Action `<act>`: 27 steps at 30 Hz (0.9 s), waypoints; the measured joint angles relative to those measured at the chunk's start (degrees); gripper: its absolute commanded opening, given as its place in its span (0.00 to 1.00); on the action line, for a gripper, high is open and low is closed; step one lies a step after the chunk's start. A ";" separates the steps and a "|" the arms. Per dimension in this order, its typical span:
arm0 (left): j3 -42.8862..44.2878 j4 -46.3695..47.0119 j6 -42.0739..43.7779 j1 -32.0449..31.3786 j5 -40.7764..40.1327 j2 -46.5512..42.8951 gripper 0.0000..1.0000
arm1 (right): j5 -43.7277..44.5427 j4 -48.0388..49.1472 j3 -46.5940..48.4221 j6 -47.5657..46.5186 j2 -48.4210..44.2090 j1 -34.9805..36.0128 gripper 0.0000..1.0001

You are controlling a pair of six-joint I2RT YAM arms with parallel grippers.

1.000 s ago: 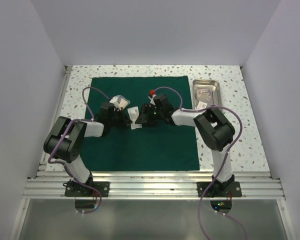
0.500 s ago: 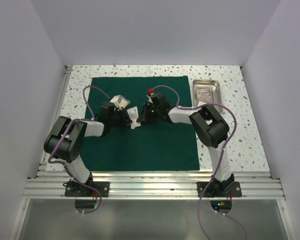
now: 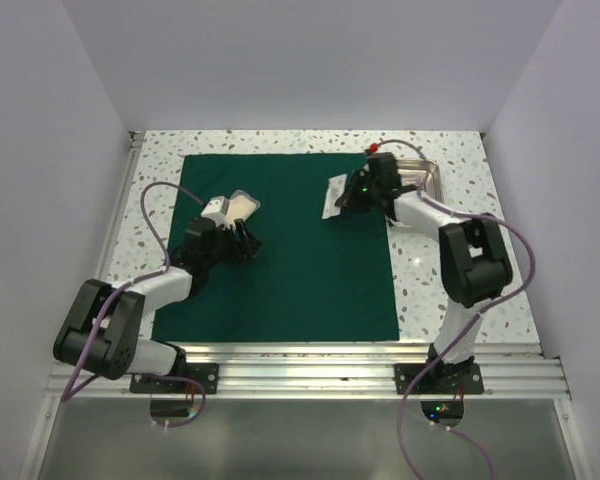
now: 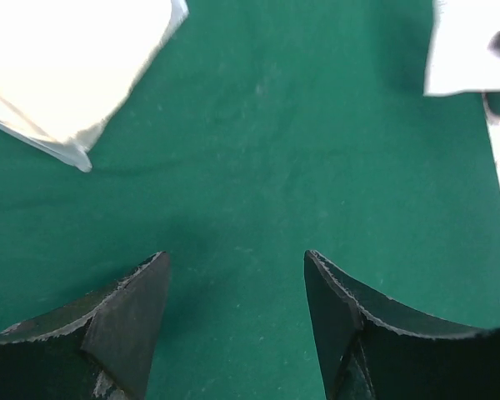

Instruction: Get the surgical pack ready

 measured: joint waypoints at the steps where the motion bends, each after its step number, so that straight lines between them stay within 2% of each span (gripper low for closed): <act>1: -0.35 0.13 0.00 0.00 -0.44 -0.98 0.70 | 0.31 -0.52 -0.48 -0.28 -1.70 -2.99 0.00; 7: -1.27 0.59 0.00 0.00 -2.47 -3.15 0.70 | 2.12 -3.17 -1.88 -2.05 -8.33 -18.69 0.00; 12: -1.36 0.59 -0.02 0.00 -2.91 -3.17 0.70 | 2.21 -10.82 2.05 -7.28 -6.75 -26.49 0.00; 15: -1.38 0.59 -0.07 0.00 -2.89 -3.17 0.70 | 2.05 -15.02 7.58 -11.26 -3.50 -28.65 0.00; 21: -1.38 0.39 -0.13 0.00 -2.95 -3.69 0.69 | -2.43 -19.82 14.36 -17.64 3.28 -28.26 0.00; 23: -1.38 0.42 -0.15 0.00 -2.99 -4.07 0.70 | -3.89 -21.14 14.38 -18.95 4.39 -27.98 0.05; 26: -1.38 0.42 -0.17 0.00 -3.32 -4.22 0.71 | -4.68 -22.95 14.36 -20.24 4.83 -27.82 0.26; 27: -1.38 0.39 -0.20 0.00 -3.43 -4.22 0.74 | -4.81 -23.30 14.36 -20.68 4.79 -27.80 0.31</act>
